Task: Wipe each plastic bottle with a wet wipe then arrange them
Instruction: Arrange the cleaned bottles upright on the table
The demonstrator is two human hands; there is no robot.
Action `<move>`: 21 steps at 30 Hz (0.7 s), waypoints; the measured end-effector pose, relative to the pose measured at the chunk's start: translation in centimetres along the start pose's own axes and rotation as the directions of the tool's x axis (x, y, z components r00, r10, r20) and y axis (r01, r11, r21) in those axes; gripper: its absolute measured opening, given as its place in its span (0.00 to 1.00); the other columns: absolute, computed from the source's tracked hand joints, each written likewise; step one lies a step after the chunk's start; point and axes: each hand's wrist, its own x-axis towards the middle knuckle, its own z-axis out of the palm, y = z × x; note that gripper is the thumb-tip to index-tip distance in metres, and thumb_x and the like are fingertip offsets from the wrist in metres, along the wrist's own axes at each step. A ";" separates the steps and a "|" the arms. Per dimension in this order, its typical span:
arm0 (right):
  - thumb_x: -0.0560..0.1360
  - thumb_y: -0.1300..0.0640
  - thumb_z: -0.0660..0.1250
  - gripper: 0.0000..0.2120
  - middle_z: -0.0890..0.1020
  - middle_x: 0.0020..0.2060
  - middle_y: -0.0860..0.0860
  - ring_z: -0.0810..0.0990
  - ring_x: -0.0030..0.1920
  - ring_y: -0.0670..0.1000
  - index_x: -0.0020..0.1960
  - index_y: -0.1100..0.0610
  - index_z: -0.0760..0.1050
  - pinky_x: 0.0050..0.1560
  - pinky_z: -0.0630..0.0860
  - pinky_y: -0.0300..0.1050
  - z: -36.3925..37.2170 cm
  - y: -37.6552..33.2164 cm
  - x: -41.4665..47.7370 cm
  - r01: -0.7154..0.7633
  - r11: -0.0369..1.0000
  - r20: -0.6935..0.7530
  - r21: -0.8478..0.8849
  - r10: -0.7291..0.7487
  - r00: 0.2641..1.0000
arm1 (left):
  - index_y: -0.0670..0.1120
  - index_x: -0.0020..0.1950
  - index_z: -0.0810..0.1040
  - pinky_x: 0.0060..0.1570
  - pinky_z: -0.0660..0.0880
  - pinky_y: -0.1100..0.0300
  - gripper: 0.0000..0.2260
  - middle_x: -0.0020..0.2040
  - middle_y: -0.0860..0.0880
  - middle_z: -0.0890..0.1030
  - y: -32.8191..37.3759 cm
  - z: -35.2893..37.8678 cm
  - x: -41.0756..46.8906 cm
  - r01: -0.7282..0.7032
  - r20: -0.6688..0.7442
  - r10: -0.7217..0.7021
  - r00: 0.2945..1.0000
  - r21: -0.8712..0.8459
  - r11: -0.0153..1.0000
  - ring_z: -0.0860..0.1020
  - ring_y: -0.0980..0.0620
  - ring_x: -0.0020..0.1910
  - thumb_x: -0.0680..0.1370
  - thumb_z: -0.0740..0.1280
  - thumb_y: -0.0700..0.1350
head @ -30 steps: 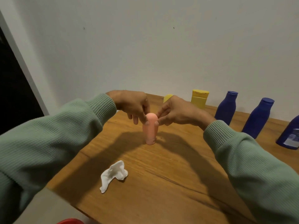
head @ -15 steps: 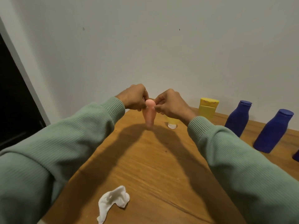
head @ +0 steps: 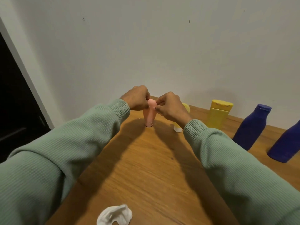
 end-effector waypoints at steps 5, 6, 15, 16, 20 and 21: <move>0.73 0.62 0.70 0.10 0.83 0.43 0.53 0.81 0.42 0.51 0.53 0.61 0.81 0.45 0.81 0.49 0.0 0.1 0.0 -0.003 1.000 0.007 0.006 0.003 1.000 | 0.40 0.60 0.80 0.49 0.80 0.53 0.13 0.52 0.42 0.83 -0.1 0.2 0.1 0.012 0.005 -0.012 1.000 -0.016 1.000 0.80 0.46 0.45 0.76 0.71 0.39; 0.73 0.62 0.70 0.10 0.83 0.44 0.53 0.81 0.42 0.51 0.54 0.61 0.81 0.45 0.81 0.49 0.0 0.0 0.0 -0.005 1.000 0.012 0.008 0.005 1.000 | 0.40 0.60 0.80 0.48 0.80 0.54 0.13 0.52 0.42 0.82 -0.1 0.2 0.1 0.013 0.005 -0.013 1.000 -0.017 1.000 0.80 0.47 0.45 0.76 0.71 0.40; 0.72 0.60 0.72 0.13 0.83 0.47 0.55 0.81 0.43 0.51 0.56 0.62 0.80 0.46 0.81 0.49 -0.1 0.1 -0.1 -0.023 1.000 0.034 0.011 0.022 0.999 | 0.40 0.61 0.80 0.42 0.76 0.60 0.14 0.51 0.43 0.82 -0.1 -0.1 -0.1 0.027 0.018 -0.027 0.999 -0.022 0.999 0.80 0.48 0.44 0.76 0.71 0.39; 0.71 0.60 0.72 0.14 0.83 0.48 0.55 0.81 0.43 0.51 0.56 0.62 0.80 0.46 0.81 0.50 -0.2 0.1 -0.1 -0.030 1.000 0.029 0.011 0.029 0.999 | 0.40 0.61 0.80 0.42 0.76 0.60 0.14 0.52 0.43 0.82 -0.1 -0.1 -0.1 0.028 0.019 -0.027 0.999 -0.022 0.999 0.80 0.48 0.44 0.76 0.71 0.39; 0.70 0.59 0.73 0.16 0.82 0.49 0.55 0.81 0.44 0.51 0.56 0.62 0.79 0.47 0.81 0.49 -0.5 0.0 -0.4 -0.038 0.999 0.011 0.007 0.038 0.999 | 0.40 0.62 0.79 0.42 0.76 0.60 0.15 0.55 0.43 0.82 0.1 -0.5 -0.7 0.032 0.023 -0.032 0.999 -0.002 0.999 0.80 0.48 0.44 0.76 0.71 0.41; 0.70 0.58 0.74 0.16 0.82 0.49 0.54 0.81 0.44 0.51 0.56 0.61 0.79 0.46 0.81 0.48 -0.7 0.0 -0.5 -0.041 0.999 0.004 0.007 0.041 0.999 | 0.40 0.62 0.79 0.43 0.75 0.59 0.16 0.55 0.43 0.82 0.1 -0.7 -0.9 0.037 0.023 -0.037 0.999 -0.001 0.999 0.80 0.48 0.45 0.76 0.71 0.41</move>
